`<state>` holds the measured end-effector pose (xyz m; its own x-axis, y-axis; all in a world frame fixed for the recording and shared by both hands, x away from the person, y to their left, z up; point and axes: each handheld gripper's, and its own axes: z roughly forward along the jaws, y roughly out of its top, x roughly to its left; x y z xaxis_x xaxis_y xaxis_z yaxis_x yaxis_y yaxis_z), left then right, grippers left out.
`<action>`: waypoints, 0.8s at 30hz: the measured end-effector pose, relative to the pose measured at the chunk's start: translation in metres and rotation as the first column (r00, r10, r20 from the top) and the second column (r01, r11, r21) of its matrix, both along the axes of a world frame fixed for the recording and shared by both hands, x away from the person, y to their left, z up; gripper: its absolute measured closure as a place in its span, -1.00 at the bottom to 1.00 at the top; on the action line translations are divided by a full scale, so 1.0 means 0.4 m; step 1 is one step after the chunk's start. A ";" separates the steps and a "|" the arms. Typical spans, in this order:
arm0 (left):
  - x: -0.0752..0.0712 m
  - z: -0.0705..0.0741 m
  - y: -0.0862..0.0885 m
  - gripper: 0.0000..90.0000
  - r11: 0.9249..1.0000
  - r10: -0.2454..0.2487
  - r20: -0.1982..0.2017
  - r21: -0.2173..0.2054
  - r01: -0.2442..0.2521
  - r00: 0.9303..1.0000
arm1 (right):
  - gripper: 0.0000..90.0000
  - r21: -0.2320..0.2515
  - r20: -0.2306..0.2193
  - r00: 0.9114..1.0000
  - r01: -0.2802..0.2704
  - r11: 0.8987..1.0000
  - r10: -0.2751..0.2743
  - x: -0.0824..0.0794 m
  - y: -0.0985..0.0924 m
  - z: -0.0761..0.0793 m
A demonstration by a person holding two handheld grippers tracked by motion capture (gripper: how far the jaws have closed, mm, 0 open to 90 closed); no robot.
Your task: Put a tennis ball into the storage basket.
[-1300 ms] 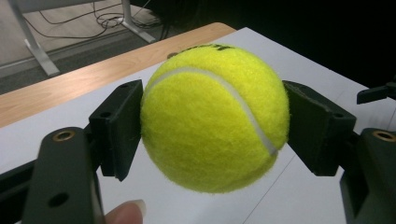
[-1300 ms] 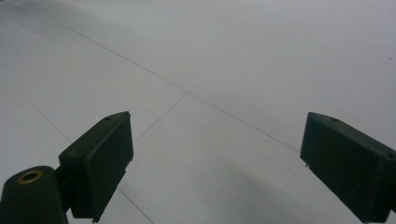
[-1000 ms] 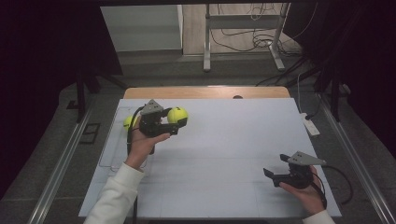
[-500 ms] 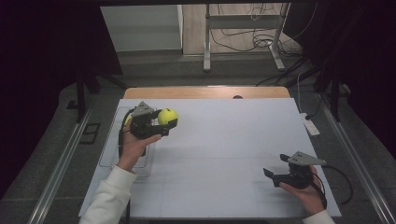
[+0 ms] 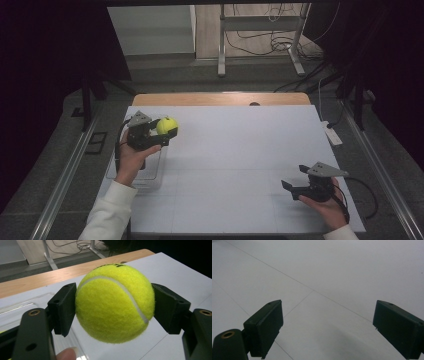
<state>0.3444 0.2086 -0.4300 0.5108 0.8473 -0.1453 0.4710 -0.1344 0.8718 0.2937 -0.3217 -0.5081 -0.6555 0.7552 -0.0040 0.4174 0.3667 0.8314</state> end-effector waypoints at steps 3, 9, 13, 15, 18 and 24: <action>-0.005 -0.001 0.021 -0.41 1.000 0.019 -0.002 0.000 -0.019 1.000 | -0.79 0.000 0.000 1.000 0.000 1.000 0.000 0.000 0.000 0.000; -0.012 -0.003 0.047 -0.41 0.999 0.047 -0.005 -0.005 -0.047 0.999 | -0.79 -0.001 0.000 1.000 -0.001 1.000 0.001 0.000 0.000 0.000; -0.018 -0.010 0.065 -0.41 0.998 0.065 -0.015 -0.006 -0.065 0.998 | -0.79 0.000 0.001 1.000 -0.001 1.000 0.001 0.001 0.000 0.000; -0.021 -0.014 0.077 -0.41 0.997 0.077 -0.020 -0.007 -0.077 0.997 | -0.79 -0.001 0.003 1.000 0.000 1.000 0.000 0.001 0.000 0.000; -0.025 -0.017 0.091 -0.41 0.995 0.098 -0.020 0.000 -0.098 0.995 | -0.79 -0.002 0.002 1.000 -0.001 1.000 0.001 0.001 0.000 0.000; -0.035 -0.023 0.122 -0.41 0.992 0.129 -0.027 0.000 -0.129 0.991 | -0.79 -0.005 -0.001 1.000 -0.004 1.000 0.004 0.002 0.002 0.000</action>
<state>0.3304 0.2573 -0.4393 0.3929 0.9057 -0.1589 0.5075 -0.0694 0.8589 0.2943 -0.3209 -0.5083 -0.6582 0.7528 -0.0074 0.4167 0.3726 0.8292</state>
